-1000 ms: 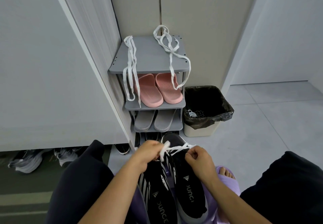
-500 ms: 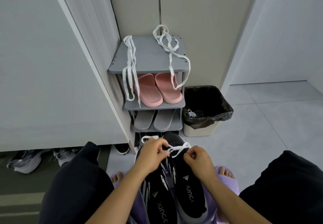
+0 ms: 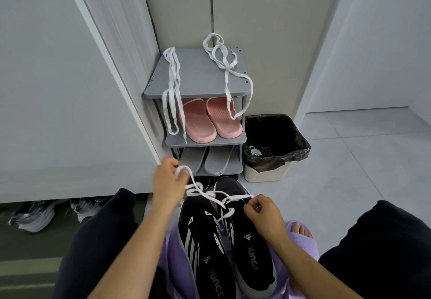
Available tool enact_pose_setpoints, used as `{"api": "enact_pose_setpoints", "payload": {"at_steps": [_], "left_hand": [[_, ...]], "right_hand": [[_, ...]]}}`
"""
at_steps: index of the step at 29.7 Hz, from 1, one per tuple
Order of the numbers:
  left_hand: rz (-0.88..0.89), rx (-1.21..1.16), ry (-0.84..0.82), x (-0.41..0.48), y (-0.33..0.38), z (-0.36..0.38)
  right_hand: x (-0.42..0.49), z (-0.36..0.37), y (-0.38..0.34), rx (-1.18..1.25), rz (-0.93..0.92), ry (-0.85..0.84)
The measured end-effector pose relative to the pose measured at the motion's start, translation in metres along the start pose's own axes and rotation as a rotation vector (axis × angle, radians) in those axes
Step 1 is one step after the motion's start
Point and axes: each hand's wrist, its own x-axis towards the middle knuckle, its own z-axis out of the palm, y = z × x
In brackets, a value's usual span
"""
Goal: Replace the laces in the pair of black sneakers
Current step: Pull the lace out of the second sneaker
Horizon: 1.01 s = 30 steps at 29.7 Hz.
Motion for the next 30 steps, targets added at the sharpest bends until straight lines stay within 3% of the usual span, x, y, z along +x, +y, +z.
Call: {"api": "enact_pose_setpoints", "payload": {"at_steps": [4,8,10,12,14,17,20,26,30], "left_hand": [[0.469,0.526,-0.398,-0.035,-0.012,0.042],[0.453,0.755,-0.48,-0.046,-0.015,0.052],[0.364,0.609,-0.51,-0.042,-0.01,0.051],[0.069,0.16,-0.49,-0.036,-0.002,0.043],[-0.157,-0.231,-0.353,-0.028,0.003,0.033],[-0.207,-0.314,-0.266,-0.027,0.003,0.029],[-0.141,-0.158,-0.312,-0.032,-0.001,0.034],[0.137,0.552,-0.617,-0.041,-0.01,0.037],[0.226,0.673,-0.625,-0.043,-0.017,0.046]], "right_hand": [[-0.001,0.001,0.0,0.004,-0.015,0.009],[0.0,0.001,0.001,0.01,-0.037,0.008],[0.0,0.0,0.0,0.017,-0.043,0.004],[0.0,0.0,0.0,0.011,-0.051,0.0],[0.0,-0.001,0.001,0.009,-0.048,-0.005],[0.0,-0.002,0.002,-0.006,-0.037,-0.01],[-0.002,-0.002,-0.002,-0.011,-0.045,-0.01],[-0.003,0.004,-0.005,-0.017,-0.223,-0.015],[0.005,0.003,-0.01,-0.097,-0.237,-0.131]]}}
